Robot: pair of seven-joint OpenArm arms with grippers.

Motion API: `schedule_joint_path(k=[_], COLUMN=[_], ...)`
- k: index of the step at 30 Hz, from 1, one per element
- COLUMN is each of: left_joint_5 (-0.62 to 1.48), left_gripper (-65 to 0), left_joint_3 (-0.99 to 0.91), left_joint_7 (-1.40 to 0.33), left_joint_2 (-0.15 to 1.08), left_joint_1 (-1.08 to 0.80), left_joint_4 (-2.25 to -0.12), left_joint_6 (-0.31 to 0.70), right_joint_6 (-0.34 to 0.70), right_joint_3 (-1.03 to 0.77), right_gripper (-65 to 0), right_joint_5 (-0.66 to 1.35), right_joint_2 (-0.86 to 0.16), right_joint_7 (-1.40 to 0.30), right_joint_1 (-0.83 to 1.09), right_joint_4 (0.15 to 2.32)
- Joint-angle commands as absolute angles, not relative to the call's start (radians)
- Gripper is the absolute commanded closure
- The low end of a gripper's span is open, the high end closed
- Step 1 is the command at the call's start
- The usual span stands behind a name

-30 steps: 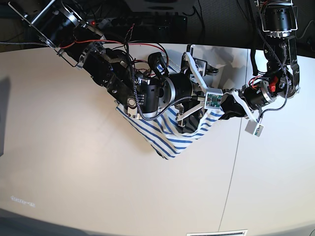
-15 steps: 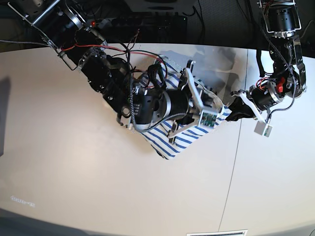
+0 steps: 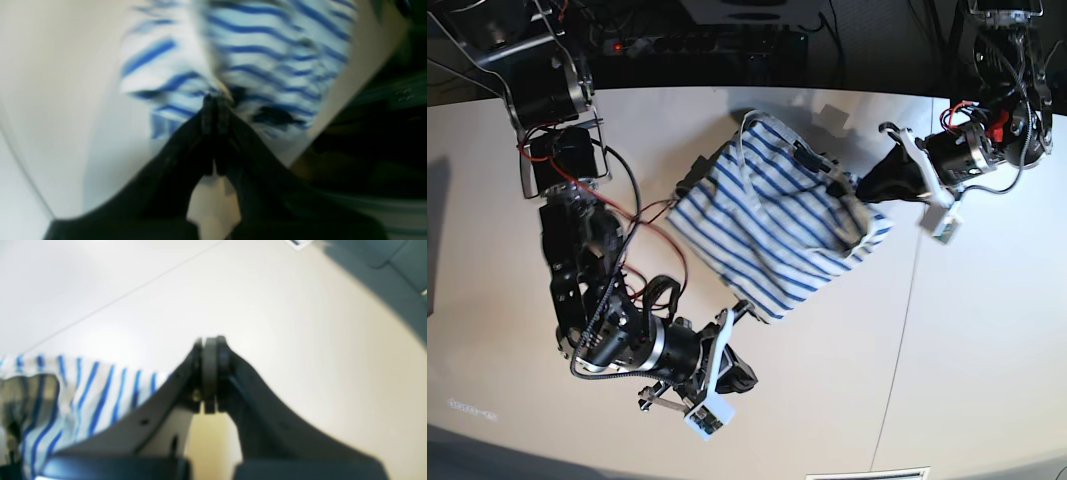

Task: Fold the T-shirt properly
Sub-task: 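Tuck and square the bundle's sides with both grippers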

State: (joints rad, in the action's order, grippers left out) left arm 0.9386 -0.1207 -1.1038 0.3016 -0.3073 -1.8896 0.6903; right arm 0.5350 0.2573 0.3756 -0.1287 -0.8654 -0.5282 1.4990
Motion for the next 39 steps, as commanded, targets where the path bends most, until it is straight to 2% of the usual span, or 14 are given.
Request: schedule_joint_path(k=[1, 4, 10, 14, 18, 23, 29, 39], left_joint_5=[0.944, 0.900, 0.900, 0.862, 0.788, 0.733, 0.705, 0.653], left_gripper=[0.0, 0.0, 0.0, 0.0, 0.0, 0.0, 0.0, 0.0], left_joint_3=[-0.100, -0.037, 0.056, 0.135, 0.222, 0.291, 0.308, 0.212], left_joint_7=[-1.072, -1.063, -1.050, -1.041, -1.005, -0.964, -0.942, -0.939], left_joint_2=[0.307, 0.293, 0.292, 0.262, 0.235, 0.184, 0.124, 0.167], left_joint_1=[-0.310, -0.332, -0.350, -0.350, -0.350, -0.350, -0.334, -0.168], left_joint_4=[-1.946, -2.025, -2.038, -2.035, -2.022, -1.985, -1.881, -1.742], left_joint_6=[0.698, 0.698, 0.698, 0.698, 0.698, 0.698, 0.698, 0.698], right_joint_6=[0.535, 0.535, 0.537, 0.538, 0.538, 0.538, 0.538, 0.566], right_joint_3=[0.256, 0.258, 0.262, 0.320, 0.457, 0.597, 0.617, 0.617], right_gripper=[0.0, 0.0, 0.0, 0.0, 0.0, 0.0, 0.0, 0.0], right_joint_5=[0.381, 0.381, 0.381, 0.381, 0.385, 0.392, 0.448, 0.700], right_joint_2=[-0.117, -0.081, 0.004, 0.057, 0.084, 0.081, 0.062, -0.105], right_joint_7=[-0.834, -0.834, -0.834, -0.842, -0.875, -0.898, -0.996, -1.094], right_joint_1=[-0.588, -0.661, -0.764, -0.786, -0.786, -0.786, -0.786, -0.783], right_joint_4=[1.470, 1.317, 1.060, 0.982, 0.960, 0.956, 0.956, 0.963])
